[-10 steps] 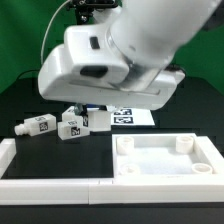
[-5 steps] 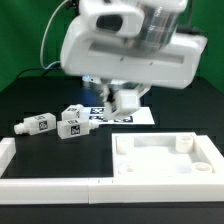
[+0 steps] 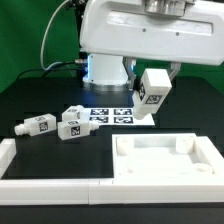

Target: Assemble one leg

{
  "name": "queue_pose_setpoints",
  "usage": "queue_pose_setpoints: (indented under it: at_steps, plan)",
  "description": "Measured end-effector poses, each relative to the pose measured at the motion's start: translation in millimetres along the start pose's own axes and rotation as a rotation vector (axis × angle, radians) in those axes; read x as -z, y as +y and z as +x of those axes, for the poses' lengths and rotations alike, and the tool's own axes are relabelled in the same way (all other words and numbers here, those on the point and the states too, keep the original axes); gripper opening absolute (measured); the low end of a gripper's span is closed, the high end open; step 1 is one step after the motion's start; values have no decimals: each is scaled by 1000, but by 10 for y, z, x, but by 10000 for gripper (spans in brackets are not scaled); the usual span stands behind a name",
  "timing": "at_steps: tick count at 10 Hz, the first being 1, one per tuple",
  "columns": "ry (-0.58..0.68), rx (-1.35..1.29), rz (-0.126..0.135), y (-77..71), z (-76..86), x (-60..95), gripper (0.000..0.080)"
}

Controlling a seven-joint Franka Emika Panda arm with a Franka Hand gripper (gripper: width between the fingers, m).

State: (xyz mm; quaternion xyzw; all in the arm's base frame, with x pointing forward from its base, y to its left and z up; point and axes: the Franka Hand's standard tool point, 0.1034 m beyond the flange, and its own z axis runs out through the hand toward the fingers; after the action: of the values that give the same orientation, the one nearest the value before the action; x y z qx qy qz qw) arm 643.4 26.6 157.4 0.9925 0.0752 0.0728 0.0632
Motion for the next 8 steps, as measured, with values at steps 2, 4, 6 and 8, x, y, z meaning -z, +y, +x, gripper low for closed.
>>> queue_pose_setpoints:
  at_steps: [2,4,6,8]
  plan:
    - [139,-2,6,-28,1,-39,281]
    - [248,-87,62,-163,-65,-157,281]
    - [364,-102,91,-487,47,-153,281]
    - [411,-99,93,-633,80,-125,281]
